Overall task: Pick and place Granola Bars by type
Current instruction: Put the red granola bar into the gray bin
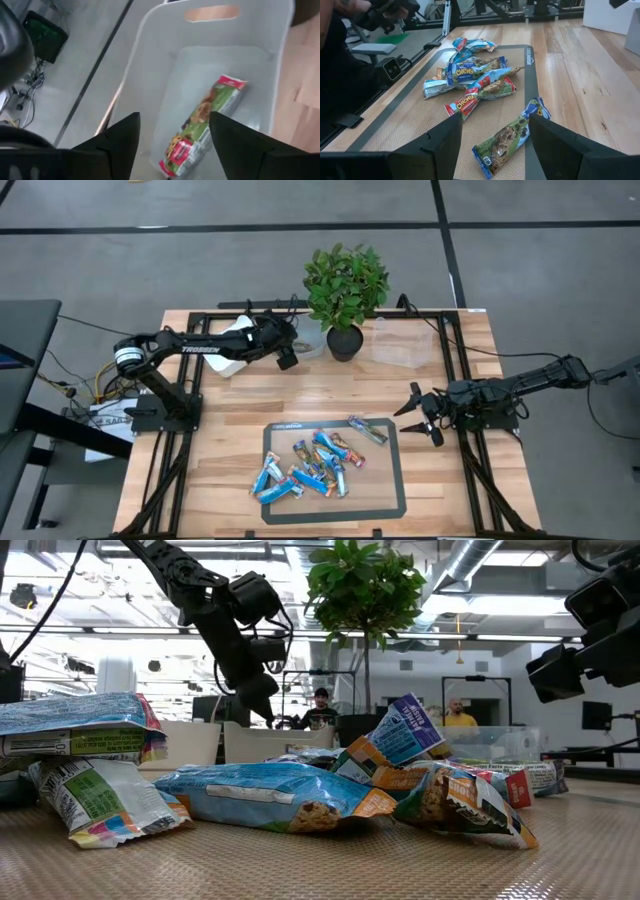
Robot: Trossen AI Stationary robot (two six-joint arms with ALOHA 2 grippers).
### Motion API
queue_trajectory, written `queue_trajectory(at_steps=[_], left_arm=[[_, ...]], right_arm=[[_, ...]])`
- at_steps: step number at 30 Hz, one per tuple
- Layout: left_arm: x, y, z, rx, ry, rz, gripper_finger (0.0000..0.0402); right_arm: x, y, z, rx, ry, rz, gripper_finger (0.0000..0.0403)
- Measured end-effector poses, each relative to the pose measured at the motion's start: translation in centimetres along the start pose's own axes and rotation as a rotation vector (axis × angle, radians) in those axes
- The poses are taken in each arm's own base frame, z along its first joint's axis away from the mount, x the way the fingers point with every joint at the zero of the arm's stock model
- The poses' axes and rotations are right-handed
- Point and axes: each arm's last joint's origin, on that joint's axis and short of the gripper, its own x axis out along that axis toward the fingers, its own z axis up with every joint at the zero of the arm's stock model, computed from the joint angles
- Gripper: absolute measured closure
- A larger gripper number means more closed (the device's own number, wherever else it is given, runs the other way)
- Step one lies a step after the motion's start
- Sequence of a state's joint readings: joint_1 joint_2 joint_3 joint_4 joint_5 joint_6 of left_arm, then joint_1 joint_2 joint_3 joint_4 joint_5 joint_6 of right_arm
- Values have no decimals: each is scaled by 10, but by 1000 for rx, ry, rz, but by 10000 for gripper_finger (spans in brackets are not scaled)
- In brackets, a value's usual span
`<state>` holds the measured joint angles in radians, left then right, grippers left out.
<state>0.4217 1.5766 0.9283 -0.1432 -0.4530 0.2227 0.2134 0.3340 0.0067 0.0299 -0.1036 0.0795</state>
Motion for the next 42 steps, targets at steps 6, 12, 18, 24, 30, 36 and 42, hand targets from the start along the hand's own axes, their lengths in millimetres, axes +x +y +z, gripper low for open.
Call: queue_trajectory(at_steps=[6, 12, 18, 24, 30, 36, 42], left_arm=[[-21, 6, 9, -32, -93, -65, 164], [-63, -15, 17, 52, -208, -319, 164], [-102, -60, 8, 250, -205, -614, 165], [-131, -97, -11, 383, -115, -794, 165], [-158, -123, -24, 427, -81, -855, 165], [-176, -161, -45, 429, 35, -936, 165], [-196, -196, -65, 272, 182, -1002, 165]], right_arm=[[0, 0, 0, 0, 0, 0, 182], [0, 0, 0, 0, 0, 0, 182], [0, 0, 0, 0, 0, 0, 182], [0, 0, 0, 0, 0, 0, 182], [0, 0, 0, 0, 0, 0, 182], [0, 0, 0, 0, 0, 0, 182], [0, 0, 0, 0, 0, 0, 182]])
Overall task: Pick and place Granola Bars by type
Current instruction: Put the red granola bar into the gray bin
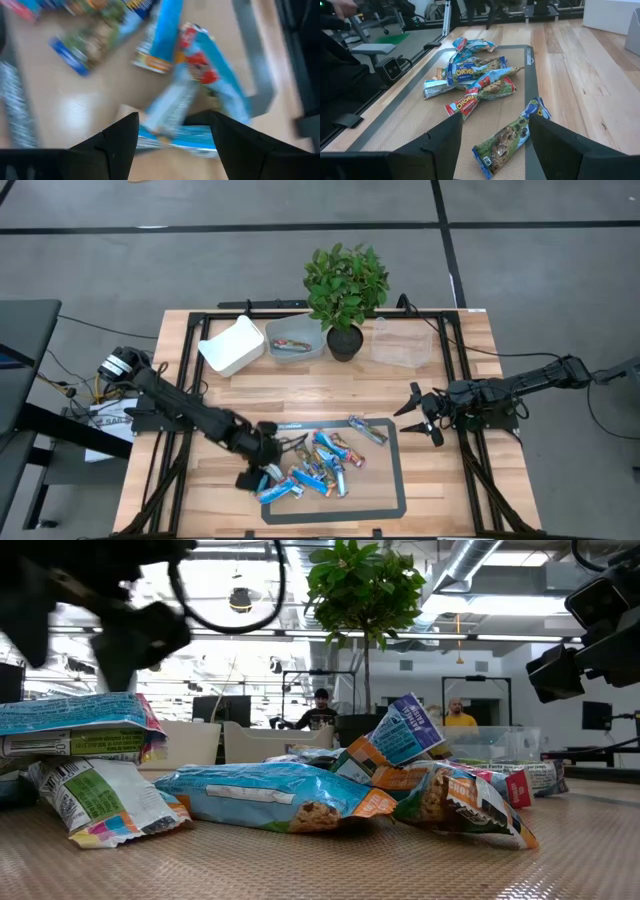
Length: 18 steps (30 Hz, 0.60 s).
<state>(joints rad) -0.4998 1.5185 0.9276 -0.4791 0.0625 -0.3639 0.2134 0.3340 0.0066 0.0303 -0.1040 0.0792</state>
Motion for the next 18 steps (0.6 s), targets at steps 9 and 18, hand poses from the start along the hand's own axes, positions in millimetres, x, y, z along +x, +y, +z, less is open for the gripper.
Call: queue_trajectory(at_steps=[9, 18], left_arm=[[21, -36, -5, -226, -35, -76, 165], [44, -49, -14, -206, -2, -74, 165]], right_arm=[[0, 0, 0, 1, 1, -1, 182], [0, 0, 0, 0, 1, 0, 182]])
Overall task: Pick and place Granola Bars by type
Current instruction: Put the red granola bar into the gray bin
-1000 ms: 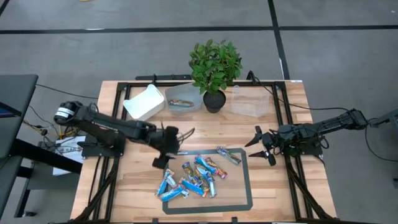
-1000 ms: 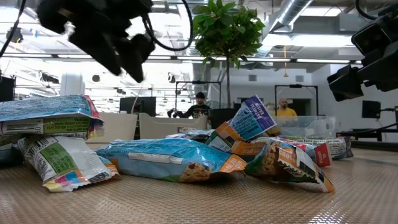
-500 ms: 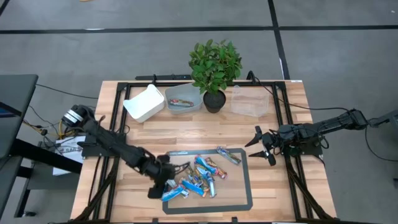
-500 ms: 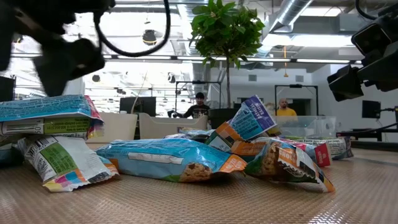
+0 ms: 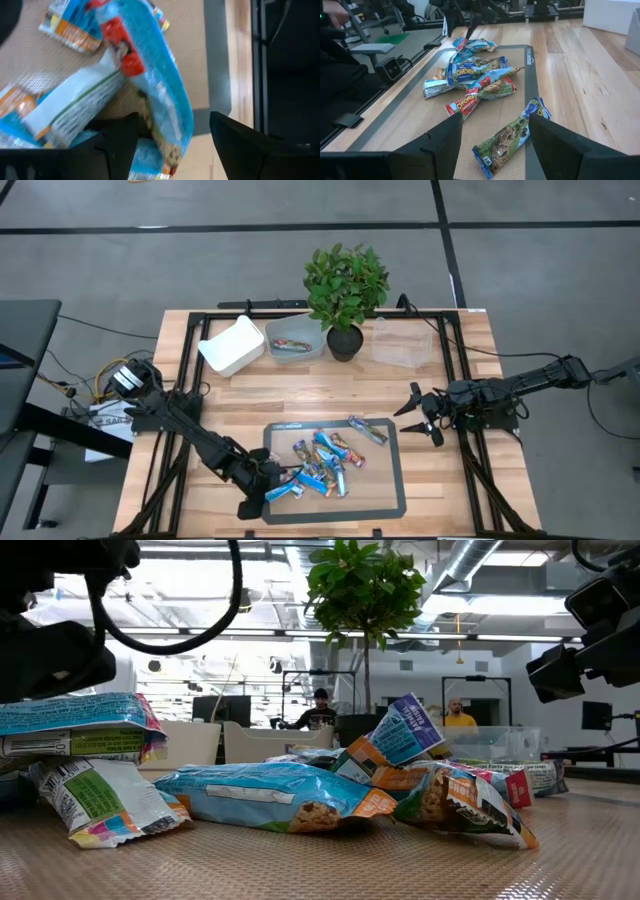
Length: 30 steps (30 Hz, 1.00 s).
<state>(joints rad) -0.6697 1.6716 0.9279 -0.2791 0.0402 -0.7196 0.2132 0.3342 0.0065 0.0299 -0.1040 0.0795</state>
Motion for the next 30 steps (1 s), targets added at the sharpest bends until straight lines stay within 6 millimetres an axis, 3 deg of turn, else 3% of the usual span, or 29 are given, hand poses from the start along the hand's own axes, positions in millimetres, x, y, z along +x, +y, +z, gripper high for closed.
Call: queue_trajectory(at_steps=[9, 14, 30], left_arm=[[8, 0, 3, 28, -36, 10, 175], [22, -1, 6, 59, -54, -49, 207], [22, 2, 8, 74, -45, -53, 321]], right_arm=[[0, 0, 0, 0, 0, 0, 182], [0, 0, 0, 0, 0, 0, 182], [0, 0, 0, 0, 0, 0, 182]])
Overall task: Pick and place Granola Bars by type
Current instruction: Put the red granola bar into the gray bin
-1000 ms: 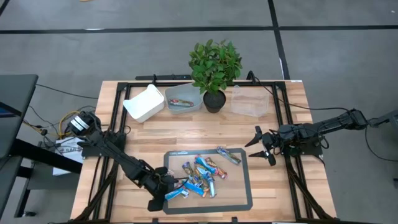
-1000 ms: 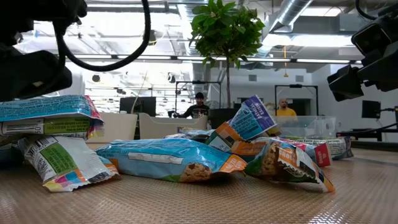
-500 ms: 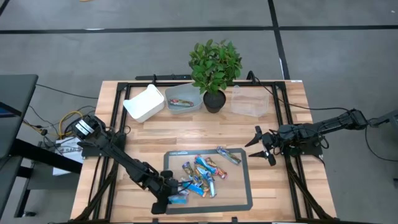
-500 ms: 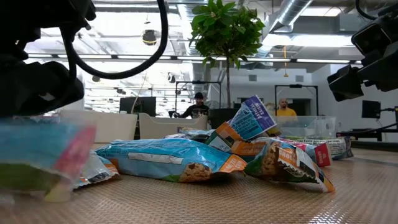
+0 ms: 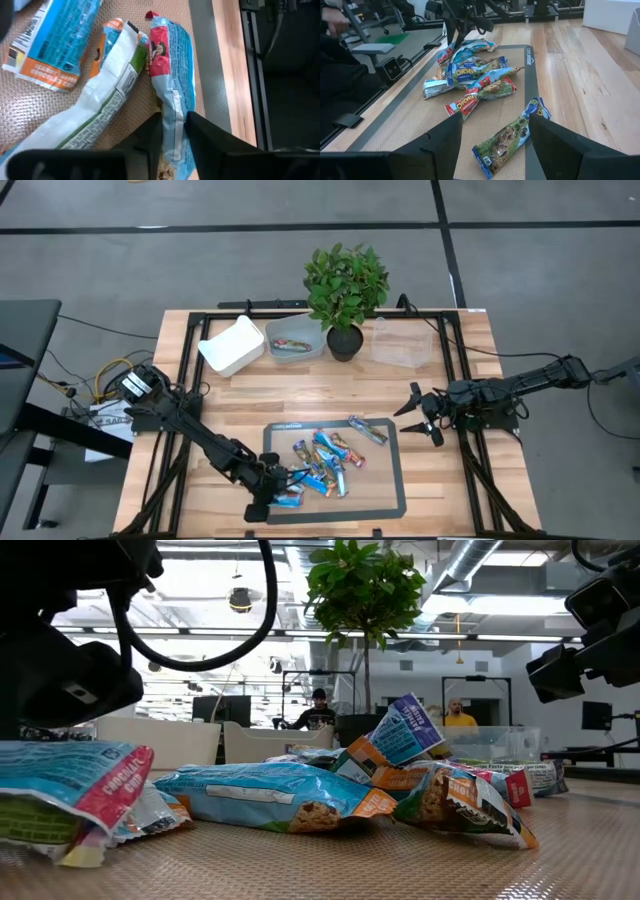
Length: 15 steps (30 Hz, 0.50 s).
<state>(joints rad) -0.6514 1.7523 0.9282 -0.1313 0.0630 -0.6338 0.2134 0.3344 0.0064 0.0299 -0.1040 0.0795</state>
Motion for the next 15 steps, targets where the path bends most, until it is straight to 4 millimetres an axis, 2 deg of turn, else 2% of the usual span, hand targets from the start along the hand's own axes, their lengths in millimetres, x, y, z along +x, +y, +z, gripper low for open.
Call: queue_trajectory(at_steps=[7, 12, 15], left_arm=[[4, 4, -6, -4, -18, -40, 365], [4, 6, -4, 13, -20, -49, 395], [2, 8, -1, 40, -31, -64, 398]], right_arm=[[0, 0, 0, 0, 0, 0, 182], [0, 0, 0, 0, -1, 0, 182], [0, 0, 0, 0, 0, 0, 182]])
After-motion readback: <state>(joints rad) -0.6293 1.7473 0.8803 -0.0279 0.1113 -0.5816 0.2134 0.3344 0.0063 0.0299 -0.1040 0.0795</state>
